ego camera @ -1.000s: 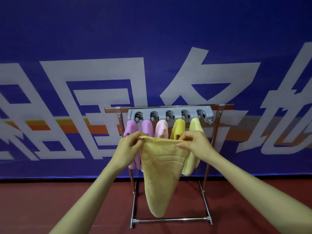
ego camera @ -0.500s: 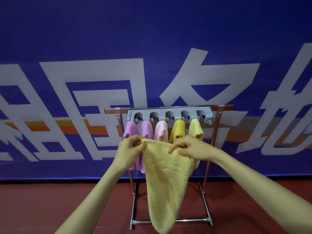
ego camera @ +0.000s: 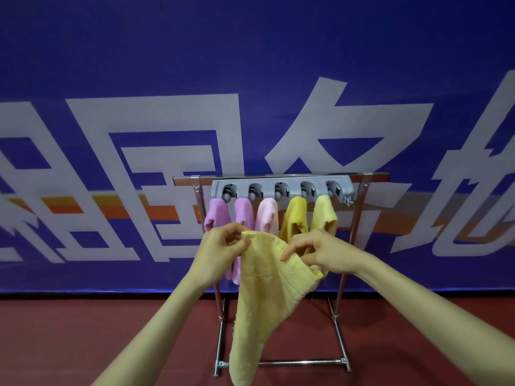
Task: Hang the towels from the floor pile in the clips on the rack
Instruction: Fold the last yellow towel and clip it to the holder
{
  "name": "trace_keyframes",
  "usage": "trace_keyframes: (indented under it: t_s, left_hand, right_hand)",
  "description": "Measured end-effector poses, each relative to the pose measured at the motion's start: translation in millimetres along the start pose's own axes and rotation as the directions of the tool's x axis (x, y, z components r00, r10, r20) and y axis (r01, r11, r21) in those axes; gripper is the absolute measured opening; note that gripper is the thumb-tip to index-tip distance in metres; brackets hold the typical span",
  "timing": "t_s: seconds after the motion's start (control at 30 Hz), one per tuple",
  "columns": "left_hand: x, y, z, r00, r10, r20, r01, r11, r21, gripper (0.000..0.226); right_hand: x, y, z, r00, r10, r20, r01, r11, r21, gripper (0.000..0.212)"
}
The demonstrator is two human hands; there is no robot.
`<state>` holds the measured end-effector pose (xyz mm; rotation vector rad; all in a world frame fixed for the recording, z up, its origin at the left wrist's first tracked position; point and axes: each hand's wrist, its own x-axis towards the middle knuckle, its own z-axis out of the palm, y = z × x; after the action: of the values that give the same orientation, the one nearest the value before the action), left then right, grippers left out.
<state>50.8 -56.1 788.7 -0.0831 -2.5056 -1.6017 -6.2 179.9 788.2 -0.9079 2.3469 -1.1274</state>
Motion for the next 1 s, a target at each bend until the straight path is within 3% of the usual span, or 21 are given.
trace_keyframes:
  t_s: [0.2, 0.37, 0.53, 0.67, 1.0]
  left_hand:
    - [-1.0, 5.5, 1.4, 1.0, 0.029, -0.002, -0.029, 0.999, 0.027, 0.018]
    - [0.4, 11.7, 0.7, 0.998, 0.048, -0.03, -0.048, 0.999, -0.002, 0.018]
    - [-2.9, 15.8, 4.8, 0.998, 0.024, -0.054, -0.029, 0.996, -0.086, 0.01]
    - [-6.1, 16.2, 9.7, 0.998, 0.013, -0.067, -0.02, 0.995, -0.099, 0.008]
    - [-10.9, 19.8, 19.7, 0.992, 0.083, -0.1, -0.095, 0.987, -0.126, 0.009]
  right_hand:
    - [5.2, -2.3, 7.6, 0.988, -0.033, -0.152, 0.04, 0.999, 0.037, 0.013]
    - [10.5, -9.8, 2.9, 0.988, -0.032, -0.15, 0.058, 0.984, 0.171, 0.016]
    - [15.1, -19.5, 7.9, 0.964, 0.045, -0.26, 0.076, 0.897, 0.435, 0.011]
    - [18.0, -26.7, 11.5, 0.945, 0.066, -0.319, 0.077, 0.905, 0.417, 0.003]
    - [18.9, -35.7, 17.6, 0.851, 0.088, -0.518, 0.134, 0.917, 0.376, 0.01]
